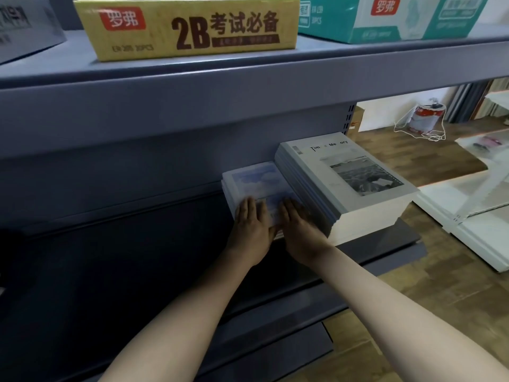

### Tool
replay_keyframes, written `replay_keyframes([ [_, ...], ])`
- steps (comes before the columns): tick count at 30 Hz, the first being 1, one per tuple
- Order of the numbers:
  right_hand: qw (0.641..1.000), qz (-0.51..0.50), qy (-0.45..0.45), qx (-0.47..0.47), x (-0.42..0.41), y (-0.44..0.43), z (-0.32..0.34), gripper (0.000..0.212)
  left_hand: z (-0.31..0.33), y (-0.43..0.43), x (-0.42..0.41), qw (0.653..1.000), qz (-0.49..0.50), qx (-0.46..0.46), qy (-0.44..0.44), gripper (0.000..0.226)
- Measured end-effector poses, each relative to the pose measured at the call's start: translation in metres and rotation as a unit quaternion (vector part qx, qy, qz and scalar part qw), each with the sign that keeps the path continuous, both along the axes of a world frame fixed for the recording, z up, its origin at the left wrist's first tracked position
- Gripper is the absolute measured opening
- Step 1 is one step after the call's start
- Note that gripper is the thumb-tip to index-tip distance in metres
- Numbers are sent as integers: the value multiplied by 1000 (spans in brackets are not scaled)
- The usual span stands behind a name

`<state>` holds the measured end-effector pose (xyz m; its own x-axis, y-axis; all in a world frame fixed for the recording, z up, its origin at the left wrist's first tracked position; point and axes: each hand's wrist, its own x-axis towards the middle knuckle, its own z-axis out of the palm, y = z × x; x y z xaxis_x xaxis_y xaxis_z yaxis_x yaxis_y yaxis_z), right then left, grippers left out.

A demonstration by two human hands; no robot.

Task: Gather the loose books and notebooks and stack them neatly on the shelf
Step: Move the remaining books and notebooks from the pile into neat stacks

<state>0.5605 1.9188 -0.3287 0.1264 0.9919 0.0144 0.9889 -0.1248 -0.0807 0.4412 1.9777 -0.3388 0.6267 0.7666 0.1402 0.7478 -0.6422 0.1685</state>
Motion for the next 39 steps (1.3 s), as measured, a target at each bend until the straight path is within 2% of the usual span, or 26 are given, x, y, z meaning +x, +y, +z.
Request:
replay_keyframes([
  [5,1000,-15,11,-2,-4,2,1,59,-3,1,-1,1000,-19,18,8,57],
  [10,1000,-23,14,10,-4,2,-4,57,-3,3,-2,999,-21,46,20,58],
  [15,998,-14,49,35,-5,3,-6,60,-7,3,-3,999,-36,30,14,53],
  [18,999,-13,40,24,-4,2,-5,61,-2,2,-2,999,-33,18,17,54],
  [21,1000,-6,30,3,-3,3,2,64,4,6,-3,998,-38,-26,50,61],
  [24,998,-10,57,-10,-11,-4,14,70,14,-3,-13,996,-39,-58,63,71],
  [27,999,24,40,-6,-33,-17,25,70,19,-21,-45,998,4,-37,55,78],
  [31,996,89,-5,-6,-82,-17,35,69,26,-24,-111,992,68,-12,104,75],
  [39,975,210,30,72,-213,12,61,50,66,-22,-261,971,194,38,137,73],
])
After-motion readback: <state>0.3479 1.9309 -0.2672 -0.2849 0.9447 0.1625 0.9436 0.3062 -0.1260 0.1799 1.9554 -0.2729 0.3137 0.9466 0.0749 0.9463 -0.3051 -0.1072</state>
